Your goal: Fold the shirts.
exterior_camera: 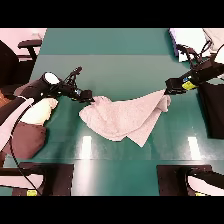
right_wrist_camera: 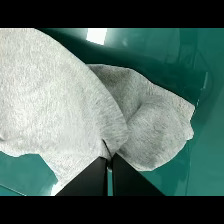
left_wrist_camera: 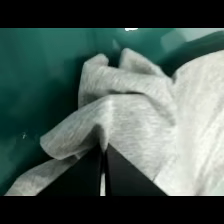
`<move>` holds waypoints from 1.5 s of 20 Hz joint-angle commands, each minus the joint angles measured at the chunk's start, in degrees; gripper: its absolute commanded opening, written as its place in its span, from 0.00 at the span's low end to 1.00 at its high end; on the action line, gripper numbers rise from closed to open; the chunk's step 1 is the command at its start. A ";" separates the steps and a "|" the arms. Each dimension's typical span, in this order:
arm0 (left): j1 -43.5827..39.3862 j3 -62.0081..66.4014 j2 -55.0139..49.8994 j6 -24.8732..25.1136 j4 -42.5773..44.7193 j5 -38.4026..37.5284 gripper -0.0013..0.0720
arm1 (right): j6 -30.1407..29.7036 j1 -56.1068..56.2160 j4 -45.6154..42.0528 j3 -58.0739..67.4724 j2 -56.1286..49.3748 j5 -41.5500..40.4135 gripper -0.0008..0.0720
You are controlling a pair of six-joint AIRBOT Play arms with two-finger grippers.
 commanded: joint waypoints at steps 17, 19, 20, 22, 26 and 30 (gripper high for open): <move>0.20 49.96 38.86 -3.10 19.54 -2.23 0.05 | -3.39 0.02 -0.61 34.93 19.69 -6.56 0.03; 0.20 50.47 38.80 -3.06 19.76 -0.20 0.05 | -3.34 0.02 -0.63 32.98 20.94 -7.19 0.03; 0.20 50.42 38.51 -3.13 20.96 -0.11 0.05 | -2.89 0.02 -0.63 32.65 20.74 -7.13 0.03; 0.20 50.21 36.63 -4.00 23.37 -1.18 0.05 | -0.94 0.02 -0.61 33.97 18.38 -5.55 0.03; 0.20 49.62 27.34 -4.61 27.17 -9.07 0.05 | 0.76 0.02 -0.61 35.65 9.01 -0.55 0.03; 0.20 49.62 10.88 -4.66 27.17 -17.53 0.05 | 0.98 -3.82 -0.09 29.94 -3.19 3.85 0.03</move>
